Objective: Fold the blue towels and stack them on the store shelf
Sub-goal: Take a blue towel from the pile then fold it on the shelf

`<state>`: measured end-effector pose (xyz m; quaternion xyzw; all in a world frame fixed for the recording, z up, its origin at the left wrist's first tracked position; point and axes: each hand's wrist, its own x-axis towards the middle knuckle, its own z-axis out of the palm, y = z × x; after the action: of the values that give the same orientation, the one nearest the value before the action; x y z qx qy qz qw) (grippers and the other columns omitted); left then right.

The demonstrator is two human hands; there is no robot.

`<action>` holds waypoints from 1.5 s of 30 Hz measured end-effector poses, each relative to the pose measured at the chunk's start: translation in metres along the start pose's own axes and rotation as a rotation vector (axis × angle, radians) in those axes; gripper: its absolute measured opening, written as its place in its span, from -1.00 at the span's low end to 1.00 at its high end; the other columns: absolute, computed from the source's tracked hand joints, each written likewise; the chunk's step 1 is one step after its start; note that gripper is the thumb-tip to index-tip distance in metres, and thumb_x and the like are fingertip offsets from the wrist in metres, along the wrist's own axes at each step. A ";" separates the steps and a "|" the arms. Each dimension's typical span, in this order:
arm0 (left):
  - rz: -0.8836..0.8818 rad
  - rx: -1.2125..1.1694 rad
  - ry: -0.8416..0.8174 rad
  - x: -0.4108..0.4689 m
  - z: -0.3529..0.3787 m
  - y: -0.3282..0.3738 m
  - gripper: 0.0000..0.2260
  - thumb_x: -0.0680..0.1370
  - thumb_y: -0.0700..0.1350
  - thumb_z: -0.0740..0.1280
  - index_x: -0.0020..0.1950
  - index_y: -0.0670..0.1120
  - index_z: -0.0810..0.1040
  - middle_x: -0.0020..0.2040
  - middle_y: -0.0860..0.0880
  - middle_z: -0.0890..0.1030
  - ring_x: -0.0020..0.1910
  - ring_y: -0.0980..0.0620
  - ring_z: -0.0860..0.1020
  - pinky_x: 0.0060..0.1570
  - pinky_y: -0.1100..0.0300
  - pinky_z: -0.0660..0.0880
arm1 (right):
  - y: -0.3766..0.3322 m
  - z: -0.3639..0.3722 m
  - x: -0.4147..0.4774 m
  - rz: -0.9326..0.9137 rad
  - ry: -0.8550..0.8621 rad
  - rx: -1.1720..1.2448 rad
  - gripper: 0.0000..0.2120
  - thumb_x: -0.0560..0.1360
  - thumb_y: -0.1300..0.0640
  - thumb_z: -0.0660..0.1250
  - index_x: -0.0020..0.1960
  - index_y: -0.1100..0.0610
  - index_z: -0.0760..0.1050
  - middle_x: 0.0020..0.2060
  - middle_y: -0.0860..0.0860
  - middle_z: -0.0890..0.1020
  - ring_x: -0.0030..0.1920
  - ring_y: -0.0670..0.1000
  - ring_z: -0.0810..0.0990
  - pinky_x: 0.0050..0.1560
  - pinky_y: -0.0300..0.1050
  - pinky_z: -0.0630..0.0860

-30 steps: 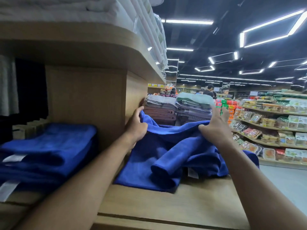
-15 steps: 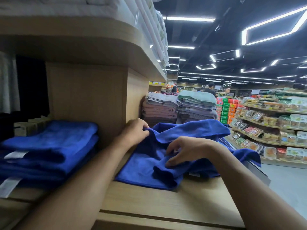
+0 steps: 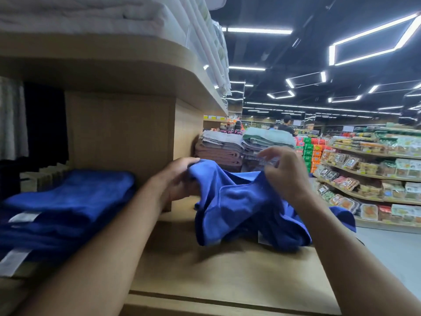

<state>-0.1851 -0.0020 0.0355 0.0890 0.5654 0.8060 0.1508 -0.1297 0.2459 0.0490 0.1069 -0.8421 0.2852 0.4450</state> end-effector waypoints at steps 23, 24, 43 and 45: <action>0.015 0.318 0.207 0.000 0.006 -0.006 -0.89 0.46 -0.01 0.30 -0.13 -0.04 0.55 -0.13 -0.04 0.66 -0.30 0.03 0.61 -0.36 0.24 0.51 | -0.039 0.017 -0.016 0.570 -0.511 1.012 -0.88 0.62 0.24 0.29 0.02 0.24 0.60 -0.18 0.20 0.68 -0.24 0.07 0.69 -0.28 -0.13 0.62; 0.033 0.329 0.227 0.002 0.005 -0.007 -0.86 0.48 -0.01 0.31 -0.04 -0.03 0.56 -0.02 -0.04 0.65 -0.20 0.01 0.62 -0.27 0.19 0.54 | -0.039 0.014 -0.016 0.611 -0.565 1.012 -0.80 0.61 0.16 0.33 0.06 0.30 0.60 -0.13 0.24 0.69 -0.18 0.12 0.71 -0.18 -0.08 0.66; 0.229 0.899 0.012 0.007 0.020 -0.030 -0.82 0.54 -0.07 0.44 0.06 -0.15 0.64 -0.17 -0.09 0.66 -0.23 0.06 0.58 -0.22 0.23 0.48 | -0.050 0.023 -0.043 0.303 -1.459 0.753 -0.90 0.59 0.10 0.37 -0.10 0.06 0.57 -0.32 -0.01 0.59 -0.44 -0.11 0.47 -0.35 -0.31 0.50; 0.328 0.882 0.313 0.012 0.006 -0.014 -0.83 0.52 -0.05 0.39 -0.12 -0.16 0.63 -0.24 -0.10 0.57 -0.24 -0.04 0.50 -0.23 0.15 0.41 | -0.056 0.026 -0.049 0.226 -1.460 0.543 -0.86 0.52 0.11 0.49 0.04 0.00 0.57 -0.29 -0.02 0.61 -0.42 -0.10 0.49 -0.39 -0.29 0.46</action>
<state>-0.1928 0.0117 0.0241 0.1101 0.8469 0.5070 -0.1164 -0.0954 0.1817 0.0195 0.2860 -0.8279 0.3823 -0.2943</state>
